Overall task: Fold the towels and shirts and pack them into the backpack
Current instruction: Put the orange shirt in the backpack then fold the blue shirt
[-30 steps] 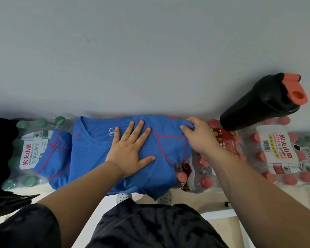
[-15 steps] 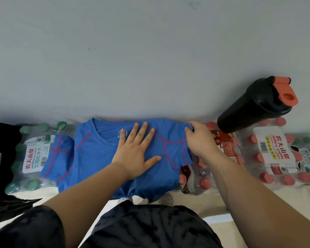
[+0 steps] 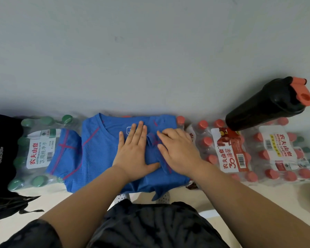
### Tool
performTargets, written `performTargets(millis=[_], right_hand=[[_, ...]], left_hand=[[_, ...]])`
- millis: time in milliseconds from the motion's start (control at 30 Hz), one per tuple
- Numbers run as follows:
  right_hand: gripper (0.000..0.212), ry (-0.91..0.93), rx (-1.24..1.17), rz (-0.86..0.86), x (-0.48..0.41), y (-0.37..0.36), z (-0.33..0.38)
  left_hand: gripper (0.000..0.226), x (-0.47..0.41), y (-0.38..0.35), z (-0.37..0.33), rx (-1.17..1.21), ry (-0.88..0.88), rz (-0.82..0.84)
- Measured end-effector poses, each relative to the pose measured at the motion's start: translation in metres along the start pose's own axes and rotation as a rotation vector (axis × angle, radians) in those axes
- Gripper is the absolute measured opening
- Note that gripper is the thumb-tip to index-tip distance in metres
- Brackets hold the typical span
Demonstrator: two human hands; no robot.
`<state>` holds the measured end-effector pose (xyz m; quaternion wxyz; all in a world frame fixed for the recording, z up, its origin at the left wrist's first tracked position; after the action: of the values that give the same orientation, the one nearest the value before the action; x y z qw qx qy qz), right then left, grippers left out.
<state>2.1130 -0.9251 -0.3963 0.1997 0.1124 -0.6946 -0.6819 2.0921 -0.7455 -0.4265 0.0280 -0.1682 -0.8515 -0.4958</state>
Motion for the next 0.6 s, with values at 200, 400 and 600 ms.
performTargets(millis=[200,400,600], right_hand=[[0.072,-0.126,0.034,0.058,0.008,-0.017,0.026],[0.086,-0.154,0.109,0.125,0.002,-0.035,0.04],[0.098,-0.174,0.131,0.173,0.001,-0.031,0.008]], left_hand=[[0.096,0.014,0.023,0.03,-0.015,0.014,-0.032],[0.082,0.031,0.036,0.062,-0.127,0.061,-0.116],[0.07,0.052,0.071,0.105,-0.108,0.266,-0.346]])
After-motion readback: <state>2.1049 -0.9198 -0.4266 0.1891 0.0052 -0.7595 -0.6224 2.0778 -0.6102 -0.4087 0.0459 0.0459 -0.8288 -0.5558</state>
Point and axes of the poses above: each hand's wrist, its own x-axis away from the middle knuckle, its own y-axis out of the back of the hand, z = x × y, the point moved 2 cm from there along -x, towards the middle knuckle, and after that the axes turned 14 degrees about x, right-handed, at the moved point
